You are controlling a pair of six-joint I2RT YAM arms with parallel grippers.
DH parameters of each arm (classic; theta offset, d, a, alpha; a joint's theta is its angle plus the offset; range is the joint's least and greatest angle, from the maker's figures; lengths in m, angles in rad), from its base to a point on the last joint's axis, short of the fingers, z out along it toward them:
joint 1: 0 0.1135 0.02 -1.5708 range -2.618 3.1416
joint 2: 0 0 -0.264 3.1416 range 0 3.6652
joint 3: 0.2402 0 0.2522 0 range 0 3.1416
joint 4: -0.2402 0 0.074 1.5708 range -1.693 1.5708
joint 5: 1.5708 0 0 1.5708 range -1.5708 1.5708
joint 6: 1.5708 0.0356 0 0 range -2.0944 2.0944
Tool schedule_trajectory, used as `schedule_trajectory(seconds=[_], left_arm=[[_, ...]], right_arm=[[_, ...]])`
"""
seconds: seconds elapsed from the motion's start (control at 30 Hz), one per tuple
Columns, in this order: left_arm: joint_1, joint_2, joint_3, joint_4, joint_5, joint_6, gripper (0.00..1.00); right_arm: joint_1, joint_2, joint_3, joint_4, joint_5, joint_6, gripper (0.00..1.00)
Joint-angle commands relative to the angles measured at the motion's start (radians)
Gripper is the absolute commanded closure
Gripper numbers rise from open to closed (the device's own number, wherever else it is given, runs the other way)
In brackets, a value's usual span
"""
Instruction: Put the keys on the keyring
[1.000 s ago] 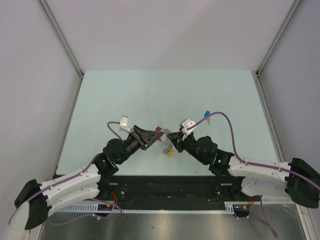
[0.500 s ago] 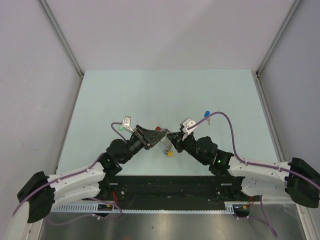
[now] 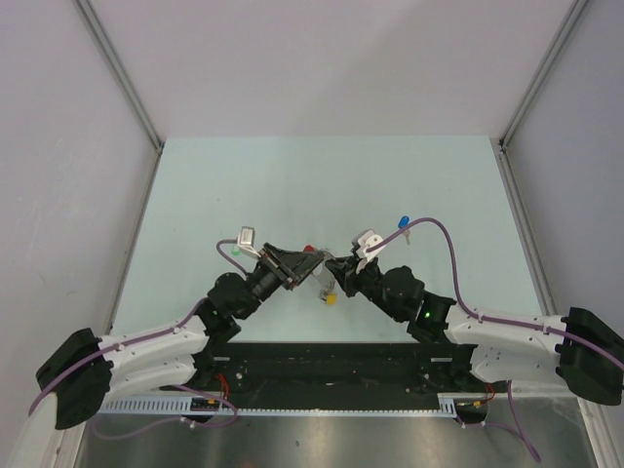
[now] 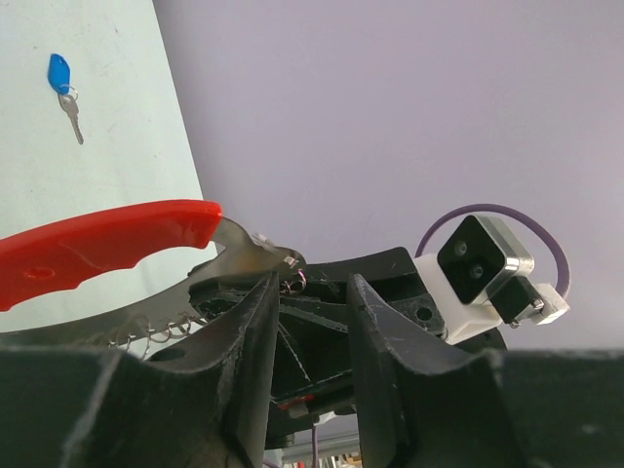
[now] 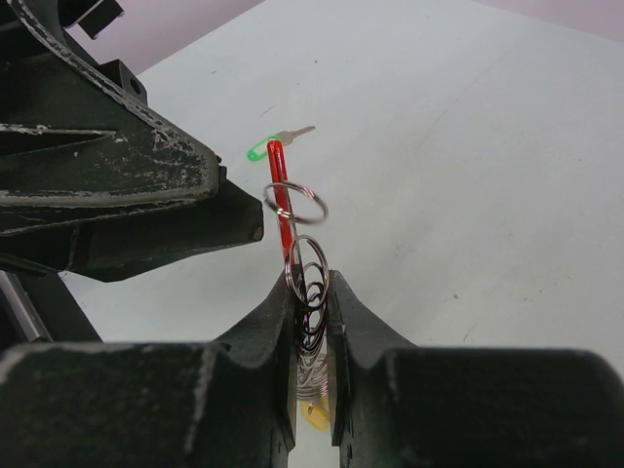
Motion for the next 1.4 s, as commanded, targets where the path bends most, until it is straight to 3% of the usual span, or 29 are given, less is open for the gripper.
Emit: schedule_trajectory(seconds=[0.0, 0.37, 1.1, 1.37], left_arm=[[-0.009, 0.019, -0.012, 0.091, -0.032, -0.032, 0.62], [-0.017, 0.037, -0.028, 0.100, -0.045, -0.082, 0.64], [-0.017, -0.098, -0.061, -0.019, -0.113, -0.093, 0.58], [-0.017, -0.119, -0.058, -0.085, -0.105, -0.095, 0.73]], right_arm=[[0.006, -0.018, 0.022, 0.097, 0.021, 0.019, 1.00], [0.014, -0.012, 0.009, 0.109, 0.036, -0.025, 1.00], [0.140, 0.101, -0.007, 0.178, 0.147, -0.381, 1.00], [0.169, 0.132, -0.007, 0.198, 0.204, -0.461, 1.00]])
